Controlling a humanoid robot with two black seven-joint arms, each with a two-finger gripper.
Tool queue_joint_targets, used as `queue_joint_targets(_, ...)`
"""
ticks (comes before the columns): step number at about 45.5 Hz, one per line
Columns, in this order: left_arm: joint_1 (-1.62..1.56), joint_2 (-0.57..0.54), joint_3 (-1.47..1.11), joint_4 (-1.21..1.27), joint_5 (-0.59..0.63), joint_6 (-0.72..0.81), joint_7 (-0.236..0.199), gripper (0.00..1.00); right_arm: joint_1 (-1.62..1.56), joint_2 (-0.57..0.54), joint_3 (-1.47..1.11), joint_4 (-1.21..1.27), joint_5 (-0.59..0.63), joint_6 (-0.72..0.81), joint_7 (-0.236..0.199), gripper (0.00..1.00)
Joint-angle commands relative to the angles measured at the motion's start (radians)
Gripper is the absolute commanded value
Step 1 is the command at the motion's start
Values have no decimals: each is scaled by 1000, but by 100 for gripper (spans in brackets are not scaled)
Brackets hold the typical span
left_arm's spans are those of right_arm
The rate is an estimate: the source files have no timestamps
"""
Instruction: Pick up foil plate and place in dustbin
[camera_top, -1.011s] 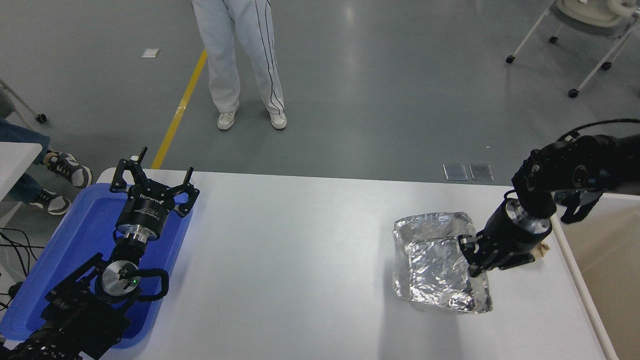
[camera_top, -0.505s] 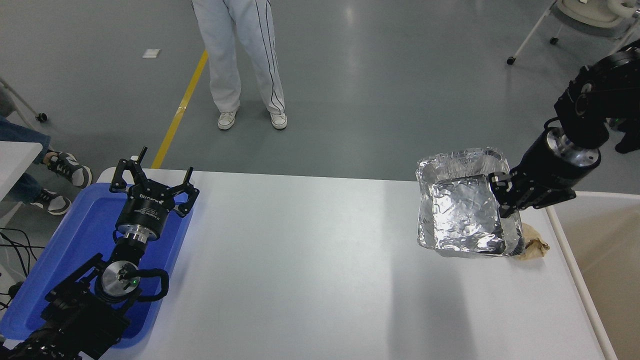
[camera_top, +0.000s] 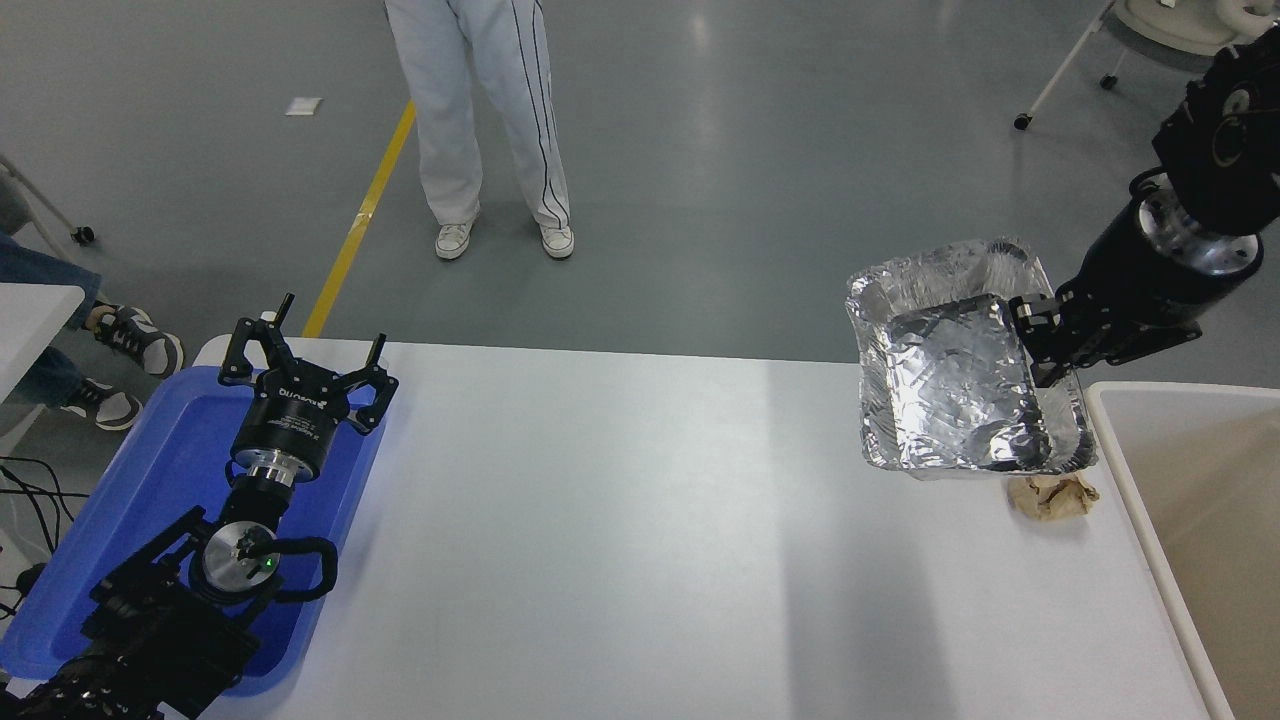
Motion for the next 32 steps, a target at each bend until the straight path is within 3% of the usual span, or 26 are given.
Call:
queue_joint_targets(1,0,0,0,0,0,0,0,100,69,-16,-4,27,-41,0,0,0)
queue_joint_targets(32,0,0,0,0,0,0,0,100,-69,-185,-142,-79,-138,0,-3,0)
